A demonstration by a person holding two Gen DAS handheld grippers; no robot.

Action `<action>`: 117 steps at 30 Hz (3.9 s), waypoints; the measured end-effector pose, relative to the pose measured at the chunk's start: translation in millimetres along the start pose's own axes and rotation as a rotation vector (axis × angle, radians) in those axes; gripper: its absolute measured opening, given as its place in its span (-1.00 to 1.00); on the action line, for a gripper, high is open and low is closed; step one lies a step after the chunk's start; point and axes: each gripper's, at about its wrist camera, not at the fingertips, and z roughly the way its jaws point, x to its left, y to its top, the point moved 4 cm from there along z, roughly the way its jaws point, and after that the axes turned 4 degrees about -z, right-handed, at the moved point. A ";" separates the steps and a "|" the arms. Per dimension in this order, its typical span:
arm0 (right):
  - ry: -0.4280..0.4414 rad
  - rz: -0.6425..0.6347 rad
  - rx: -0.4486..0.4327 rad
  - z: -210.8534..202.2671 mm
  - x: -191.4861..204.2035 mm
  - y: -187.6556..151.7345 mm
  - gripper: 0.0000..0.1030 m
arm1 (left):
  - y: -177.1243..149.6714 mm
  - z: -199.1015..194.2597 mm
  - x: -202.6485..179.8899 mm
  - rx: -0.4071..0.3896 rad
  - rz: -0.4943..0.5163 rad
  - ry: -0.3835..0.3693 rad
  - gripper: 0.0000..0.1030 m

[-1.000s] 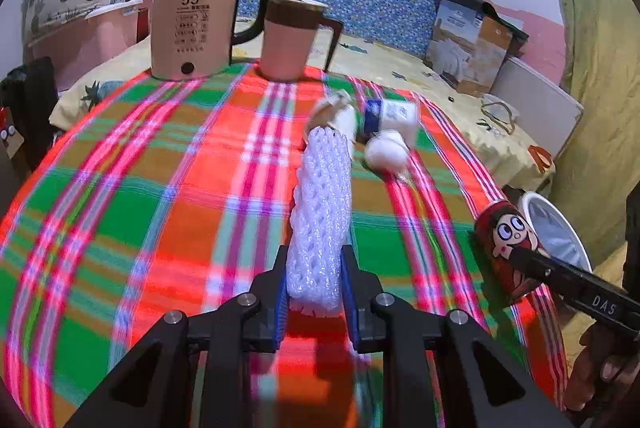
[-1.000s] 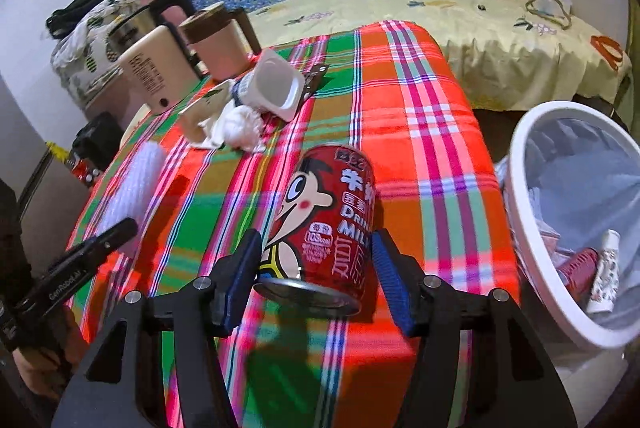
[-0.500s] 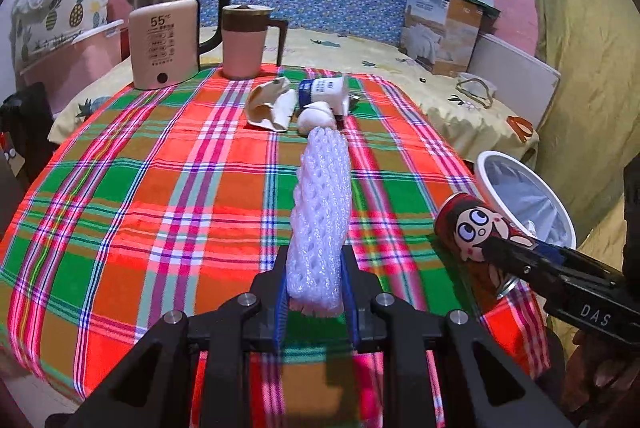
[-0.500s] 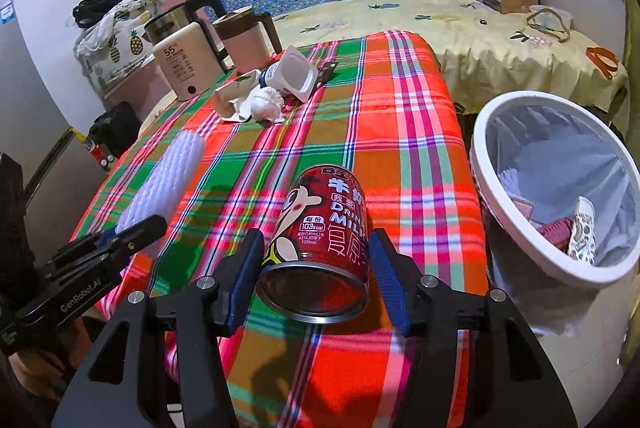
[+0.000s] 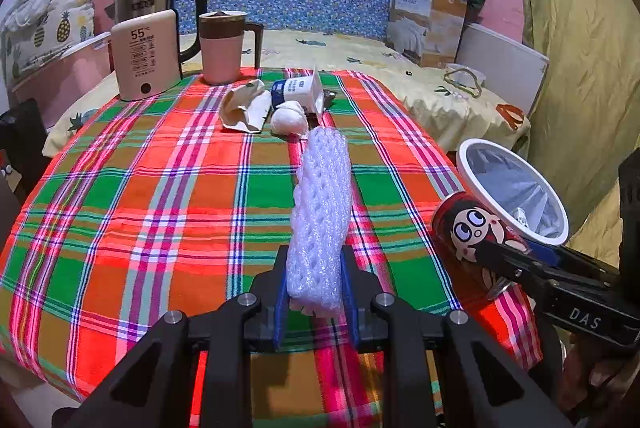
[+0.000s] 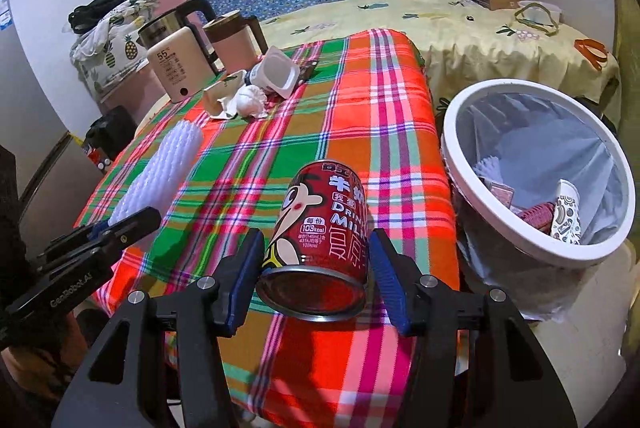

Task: Collect trash
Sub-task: 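Carry the foam net with the left tool while the right tool carries the red can over the bin, then open the left tool over the bin while the right tool releases the red can, then move both tools away from the bin back over the bed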

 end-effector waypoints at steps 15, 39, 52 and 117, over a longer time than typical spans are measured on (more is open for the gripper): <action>0.000 -0.002 0.018 0.2 -5.2 -7.4 0.06 | -3.4 5.2 -10.7 0.015 0.024 0.000 -0.55; -0.022 0.049 -0.090 -32.7 -30.3 8.6 0.06 | 12.0 9.7 -58.8 -0.006 0.102 -0.064 -0.55; -0.139 0.150 -0.139 -54.5 -85.3 7.6 0.06 | 28.2 29.8 -129.2 -0.002 0.194 -0.187 -0.55; -0.210 0.199 -0.129 -67.3 -110.4 6.4 0.07 | 39.0 40.3 -168.6 0.009 0.211 -0.290 -0.11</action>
